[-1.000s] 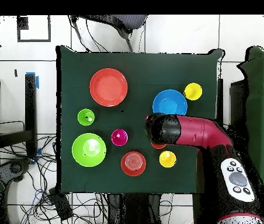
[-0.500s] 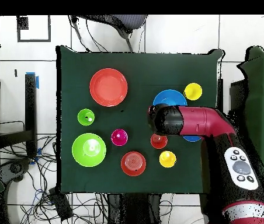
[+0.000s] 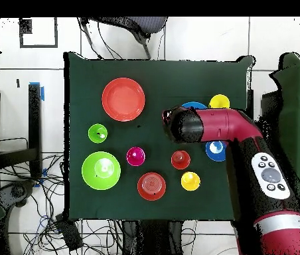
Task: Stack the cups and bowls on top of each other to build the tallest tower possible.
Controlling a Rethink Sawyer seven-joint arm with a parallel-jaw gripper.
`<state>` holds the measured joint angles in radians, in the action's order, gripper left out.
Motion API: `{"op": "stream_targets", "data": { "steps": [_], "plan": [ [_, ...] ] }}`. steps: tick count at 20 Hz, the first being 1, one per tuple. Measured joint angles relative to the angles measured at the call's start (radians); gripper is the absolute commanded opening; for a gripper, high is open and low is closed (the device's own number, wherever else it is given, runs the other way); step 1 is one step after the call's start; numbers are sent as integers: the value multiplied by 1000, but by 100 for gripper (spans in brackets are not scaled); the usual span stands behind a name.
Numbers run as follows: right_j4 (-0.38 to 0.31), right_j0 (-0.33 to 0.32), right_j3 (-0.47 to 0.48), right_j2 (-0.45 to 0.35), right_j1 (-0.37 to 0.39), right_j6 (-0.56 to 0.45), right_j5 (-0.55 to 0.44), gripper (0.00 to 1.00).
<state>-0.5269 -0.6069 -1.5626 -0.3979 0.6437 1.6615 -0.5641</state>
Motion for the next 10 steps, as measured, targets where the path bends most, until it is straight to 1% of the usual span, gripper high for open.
{"op": "stream_targets", "data": {
  "steps": [6, 10],
  "plan": [
    [-25, -14, 0, -60, -1, -15, 0, 100],
    [-33, -15, 0, -73, -1, -15, 0, 100]
  ]
}}
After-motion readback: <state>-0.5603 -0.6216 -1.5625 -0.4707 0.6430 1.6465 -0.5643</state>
